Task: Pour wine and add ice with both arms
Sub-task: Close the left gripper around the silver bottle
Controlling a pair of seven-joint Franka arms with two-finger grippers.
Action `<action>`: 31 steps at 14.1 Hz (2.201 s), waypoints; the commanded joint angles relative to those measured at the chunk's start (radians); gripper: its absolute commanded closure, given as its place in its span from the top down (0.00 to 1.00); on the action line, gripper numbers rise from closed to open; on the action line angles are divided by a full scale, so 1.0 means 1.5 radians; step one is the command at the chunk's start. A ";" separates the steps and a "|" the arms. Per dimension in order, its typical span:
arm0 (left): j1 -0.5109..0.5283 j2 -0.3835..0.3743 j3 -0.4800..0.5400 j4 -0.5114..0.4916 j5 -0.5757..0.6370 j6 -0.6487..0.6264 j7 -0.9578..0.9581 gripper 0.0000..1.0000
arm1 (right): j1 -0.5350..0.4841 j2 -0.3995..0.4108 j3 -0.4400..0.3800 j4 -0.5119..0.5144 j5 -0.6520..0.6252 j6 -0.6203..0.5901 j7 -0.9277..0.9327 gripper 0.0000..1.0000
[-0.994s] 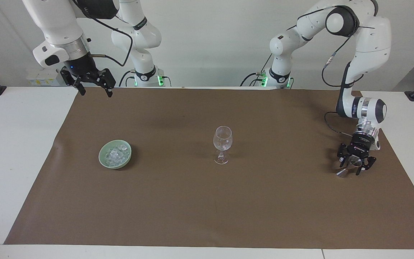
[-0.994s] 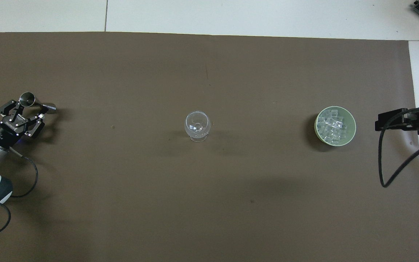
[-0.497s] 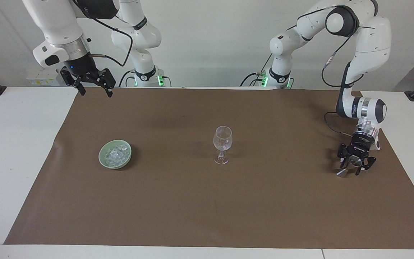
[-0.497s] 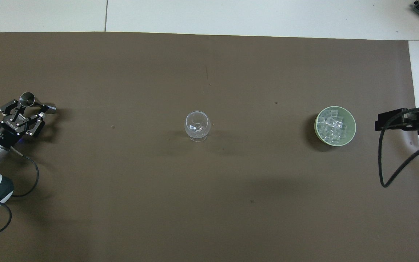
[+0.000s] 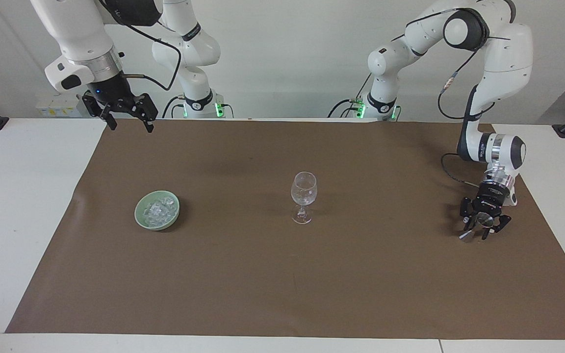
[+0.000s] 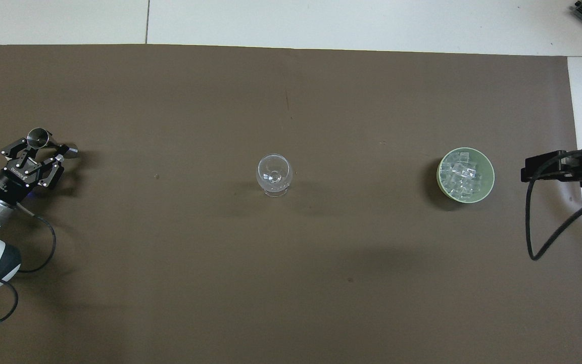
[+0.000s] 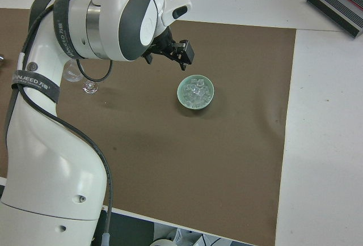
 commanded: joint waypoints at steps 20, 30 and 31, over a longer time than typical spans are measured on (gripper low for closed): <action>0.000 0.008 0.006 0.005 -0.013 -0.022 0.008 0.50 | -0.003 -0.011 -0.001 -0.009 0.010 -0.001 -0.017 1.00; 0.002 0.008 0.007 0.006 -0.012 -0.022 0.009 0.40 | -0.003 -0.011 0.000 -0.009 0.010 0.000 -0.017 1.00; 0.002 0.008 0.007 0.006 -0.012 -0.022 0.009 0.39 | -0.003 -0.011 0.000 -0.009 0.010 -0.001 -0.017 1.00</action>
